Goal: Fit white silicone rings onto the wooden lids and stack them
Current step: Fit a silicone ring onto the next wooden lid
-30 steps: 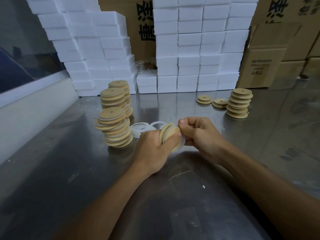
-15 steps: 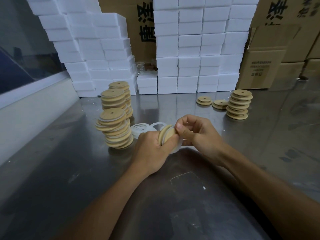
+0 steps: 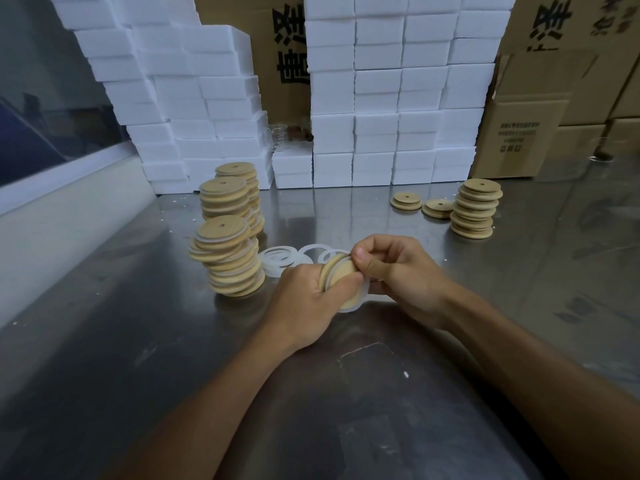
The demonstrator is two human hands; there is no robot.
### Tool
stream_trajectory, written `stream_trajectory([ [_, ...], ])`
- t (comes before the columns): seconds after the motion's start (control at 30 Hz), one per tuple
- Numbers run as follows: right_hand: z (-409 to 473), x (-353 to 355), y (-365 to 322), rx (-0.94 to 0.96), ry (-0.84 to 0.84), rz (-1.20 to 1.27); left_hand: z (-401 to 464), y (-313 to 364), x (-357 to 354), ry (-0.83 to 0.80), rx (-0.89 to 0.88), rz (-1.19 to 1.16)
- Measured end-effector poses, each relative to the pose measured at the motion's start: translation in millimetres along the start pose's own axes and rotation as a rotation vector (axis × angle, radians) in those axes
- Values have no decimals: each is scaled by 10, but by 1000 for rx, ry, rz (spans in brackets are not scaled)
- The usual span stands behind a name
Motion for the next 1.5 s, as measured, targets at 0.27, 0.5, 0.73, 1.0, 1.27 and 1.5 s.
stream_trajectory([
  [0.27, -1, 12, 34, -68, 51, 90, -27, 25, 5, 9, -31, -36],
  [0.5, -4, -10, 54, -74, 87, 202, 0, 37, 1, 11, -29, -151],
  [0.73, 5, -30, 63, -90, 60, 231, 6, 30, 4, 29, -48, -169],
  [1.0, 16, -117, 62, -71, 72, 231, 27, 7, 21, 62, -81, -233],
  [1.27, 24, -83, 73, -66, 129, 227, 30, 41, 20, 43, -81, -248],
  [1.5, 17, -60, 86, -82, 74, 211, 29, 24, 20, 23, -58, -266],
])
Point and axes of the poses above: each hand's wrist, its own z-axis towards the middle knuckle, its own x-axis out of the back of the hand, y = z × x, the point moved 2 cm from there along z, towards the middle knuckle, and after that the axes turned 5 degrees about x, right-handed, at the moved point
